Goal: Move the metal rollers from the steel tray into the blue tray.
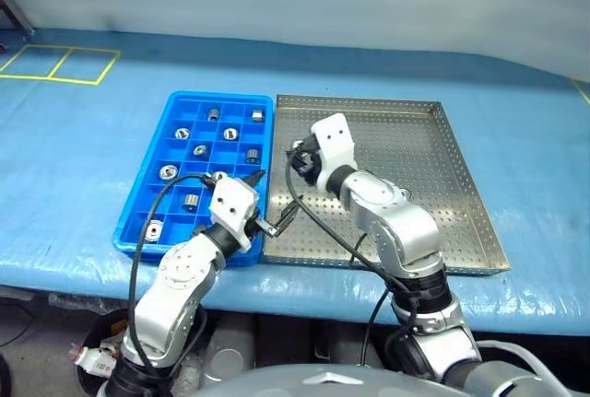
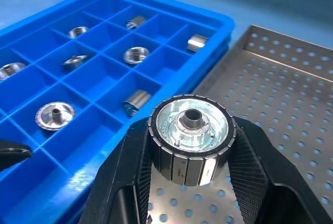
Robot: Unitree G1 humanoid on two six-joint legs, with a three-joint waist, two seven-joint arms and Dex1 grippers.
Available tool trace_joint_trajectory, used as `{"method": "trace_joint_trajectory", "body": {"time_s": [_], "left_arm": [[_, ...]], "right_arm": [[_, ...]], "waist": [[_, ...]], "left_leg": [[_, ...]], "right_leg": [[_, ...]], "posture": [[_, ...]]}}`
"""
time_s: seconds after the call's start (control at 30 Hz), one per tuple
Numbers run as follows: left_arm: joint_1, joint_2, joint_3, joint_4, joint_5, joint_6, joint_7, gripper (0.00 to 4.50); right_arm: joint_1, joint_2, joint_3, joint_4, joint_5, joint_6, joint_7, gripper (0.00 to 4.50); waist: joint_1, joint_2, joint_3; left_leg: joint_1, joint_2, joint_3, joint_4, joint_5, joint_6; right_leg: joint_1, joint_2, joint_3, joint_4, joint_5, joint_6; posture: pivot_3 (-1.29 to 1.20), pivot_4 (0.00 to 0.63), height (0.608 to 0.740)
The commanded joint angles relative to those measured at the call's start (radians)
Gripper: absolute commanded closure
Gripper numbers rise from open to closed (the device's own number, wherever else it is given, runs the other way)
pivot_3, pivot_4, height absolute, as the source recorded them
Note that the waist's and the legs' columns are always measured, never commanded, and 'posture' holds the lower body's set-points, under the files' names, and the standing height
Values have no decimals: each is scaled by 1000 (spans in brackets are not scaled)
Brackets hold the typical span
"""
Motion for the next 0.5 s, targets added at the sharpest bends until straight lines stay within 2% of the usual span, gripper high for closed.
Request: {"method": "trace_joint_trajectory", "body": {"time_s": [0.03,0.5], "left_arm": [[28,7,37,-60,7,-54,4,0],[169,7,138,-106,-11,-88,35,0]], "right_arm": [[-47,12,30,-14,26,35,30,2791],[-85,-39,142,97,52,67,155,2791]], "waist": [[5,0,0],[61,0,0]], "left_leg": [[0,0,0,0,0,0],[-1,0,0,0,0,0]], "right_leg": [[0,0,0,0,0,0],[-1,0,-1,-1,-1,-1]], "posture": [[334,150,740],[419,150,740]]}}
